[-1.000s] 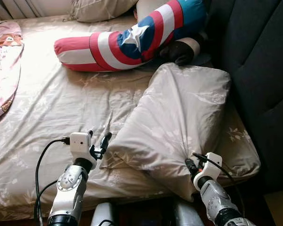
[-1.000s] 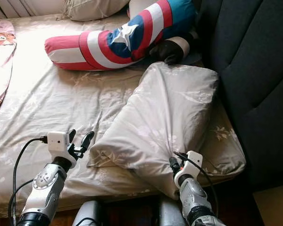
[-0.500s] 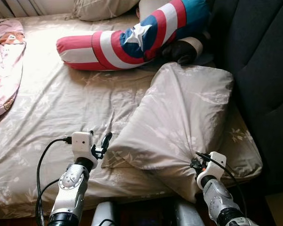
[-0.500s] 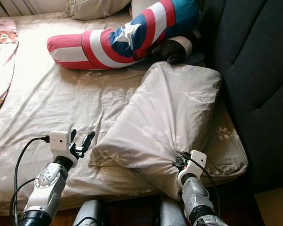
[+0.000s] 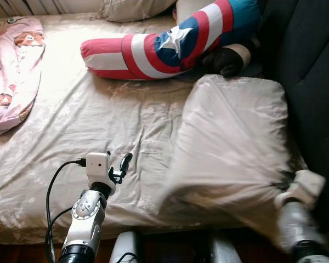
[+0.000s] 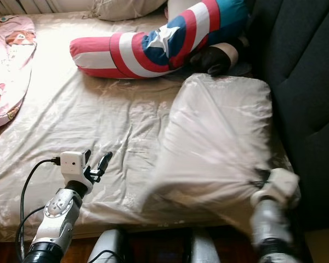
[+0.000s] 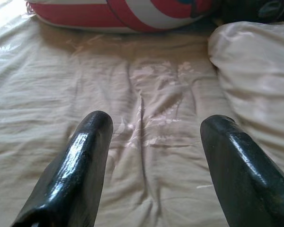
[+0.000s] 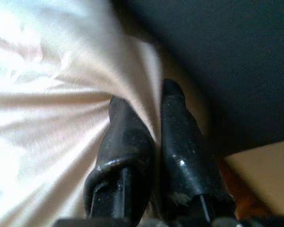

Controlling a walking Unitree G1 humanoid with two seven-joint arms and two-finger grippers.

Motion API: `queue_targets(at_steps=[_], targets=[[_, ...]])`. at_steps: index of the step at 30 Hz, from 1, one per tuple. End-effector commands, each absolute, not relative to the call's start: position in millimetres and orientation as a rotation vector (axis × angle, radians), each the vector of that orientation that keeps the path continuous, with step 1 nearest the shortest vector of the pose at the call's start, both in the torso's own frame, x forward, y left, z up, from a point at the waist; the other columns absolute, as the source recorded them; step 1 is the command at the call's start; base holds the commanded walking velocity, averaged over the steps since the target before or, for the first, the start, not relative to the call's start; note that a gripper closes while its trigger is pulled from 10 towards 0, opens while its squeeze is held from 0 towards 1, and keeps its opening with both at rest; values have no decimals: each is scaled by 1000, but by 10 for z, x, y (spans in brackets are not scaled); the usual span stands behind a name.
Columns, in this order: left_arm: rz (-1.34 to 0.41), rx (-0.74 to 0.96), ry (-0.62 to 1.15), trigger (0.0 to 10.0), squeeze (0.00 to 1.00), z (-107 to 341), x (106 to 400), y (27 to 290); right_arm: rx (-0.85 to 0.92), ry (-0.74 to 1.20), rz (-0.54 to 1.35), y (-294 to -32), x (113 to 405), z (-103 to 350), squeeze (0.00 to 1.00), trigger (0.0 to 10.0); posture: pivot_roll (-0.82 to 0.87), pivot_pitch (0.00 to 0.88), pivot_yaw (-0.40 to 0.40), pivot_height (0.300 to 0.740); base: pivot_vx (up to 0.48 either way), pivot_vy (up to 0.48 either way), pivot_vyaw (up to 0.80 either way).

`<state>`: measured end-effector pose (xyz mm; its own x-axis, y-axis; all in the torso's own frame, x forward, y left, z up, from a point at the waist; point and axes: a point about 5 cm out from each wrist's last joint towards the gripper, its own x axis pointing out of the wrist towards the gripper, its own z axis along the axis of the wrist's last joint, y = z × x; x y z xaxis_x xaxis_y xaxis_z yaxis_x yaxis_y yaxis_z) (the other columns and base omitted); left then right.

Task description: Clean up the room

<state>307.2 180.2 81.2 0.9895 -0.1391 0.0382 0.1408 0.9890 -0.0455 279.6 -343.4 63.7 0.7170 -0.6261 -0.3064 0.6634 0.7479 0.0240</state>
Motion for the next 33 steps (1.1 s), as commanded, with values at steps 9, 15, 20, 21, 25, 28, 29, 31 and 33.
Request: queue_targets(at_steps=[9, 15, 20, 21, 25, 28, 29, 31, 33], targets=[[-141, -34, -17, 10000, 0, 757, 3060, 1818, 73, 292, -882, -3829, 2699, 887, 0, 10000, -42, 205, 1, 646, 0, 0, 0], [-145, -25, -13, 10000, 0, 762, 3061, 1839, 115, 330, -812, -3591, 2761, 701, 580, 10000, -29, 211, 11, 646, 0, 0, 0], [-146, -24, -17, 10000, 0, 778, 3071, 1851, 90, 319, -782, -3536, 2786, 693, 1000, 10000, -25, 213, 13, 646, 0, 0, 0], [-148, -26, -19, 10000, 0, 780, 3074, 1850, 34, 323, -773, -3529, 2793, 704, 1000, 10000, -25, 213, 13, 646, 0, 0, 0], [-152, -42, -19, 10000, 0, 776, 3078, 1824, -7, 313, -743, -3485, 2818, 709, 1000, 10000, -27, 213, 10, 646, 0, 0, 0], [-155, -64, -7, 10000, 0, 747, 3074, 1789, 55, 194, -556, -3255, 2978, 783, 580, 10000, -28, 210, 9, 646, 0, 0, 0], [-150, -73, 0, 10000, 0, 728, 3071, 1792, 54, 182, -473, -3159, 3028, 784, 0, 10000, -34, 208, 8, 646, 0, 0, 0], [-129, -98, 27, 10000, 0, 668, 3062, 1823, 23, 225, -212, -2828, 3115, 678, 0, 10000, -41, 206, 4, 646, 0, 0, 0], [-103, -118, 62, 10000, 0, 593, 3048, 1874, 4, 272, -75, -2586, 3094, 524, 0, 10000, -40, 202, -1, 646, 0, 0, 0]])
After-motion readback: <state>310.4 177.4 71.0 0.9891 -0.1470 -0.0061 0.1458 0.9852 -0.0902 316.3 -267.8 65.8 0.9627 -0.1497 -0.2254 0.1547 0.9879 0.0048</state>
